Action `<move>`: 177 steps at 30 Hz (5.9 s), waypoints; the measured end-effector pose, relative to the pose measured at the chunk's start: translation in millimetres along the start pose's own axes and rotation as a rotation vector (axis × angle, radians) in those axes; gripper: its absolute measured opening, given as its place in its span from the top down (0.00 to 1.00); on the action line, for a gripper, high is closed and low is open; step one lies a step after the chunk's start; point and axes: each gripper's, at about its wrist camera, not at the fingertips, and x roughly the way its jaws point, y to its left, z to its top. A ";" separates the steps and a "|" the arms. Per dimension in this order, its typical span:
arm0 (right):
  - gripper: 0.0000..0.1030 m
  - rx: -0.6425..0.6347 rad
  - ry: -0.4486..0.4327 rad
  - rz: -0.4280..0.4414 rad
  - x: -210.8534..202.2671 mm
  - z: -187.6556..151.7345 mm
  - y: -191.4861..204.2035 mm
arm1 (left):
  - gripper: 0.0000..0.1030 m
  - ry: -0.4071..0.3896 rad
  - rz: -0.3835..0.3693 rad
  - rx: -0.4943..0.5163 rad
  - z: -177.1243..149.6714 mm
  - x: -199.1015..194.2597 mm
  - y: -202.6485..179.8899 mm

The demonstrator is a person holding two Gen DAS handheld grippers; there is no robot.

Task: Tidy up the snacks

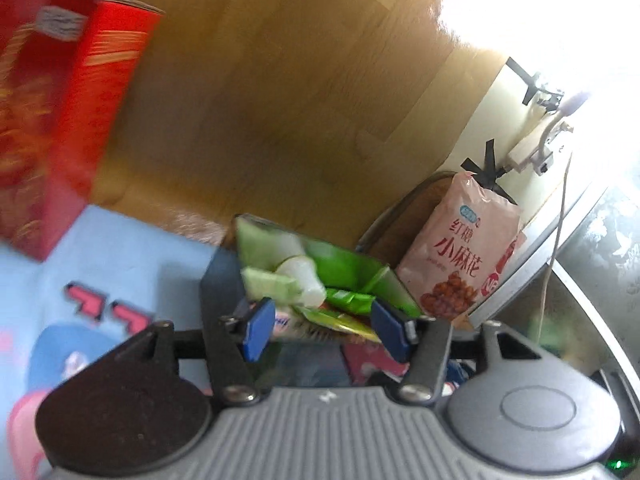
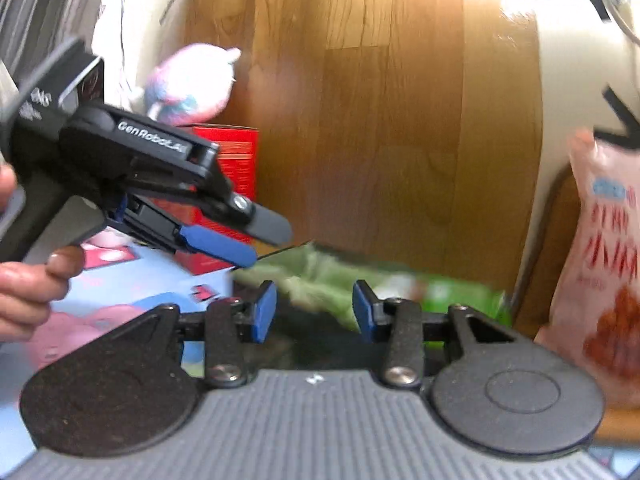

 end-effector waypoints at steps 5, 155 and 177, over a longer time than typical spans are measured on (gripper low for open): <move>0.56 0.154 0.134 0.084 -5.2 -30.6 1.5 | 0.45 0.052 0.051 -0.073 -33.3 -18.2 24.4; 0.00 0.243 0.248 0.035 -160.1 -96.2 87.7 | 0.00 0.148 0.069 0.189 -194.2 -137.9 -37.4; 0.44 0.062 0.271 0.087 -143.4 -85.3 126.5 | 0.10 0.234 -0.190 0.056 -199.8 -113.4 -42.9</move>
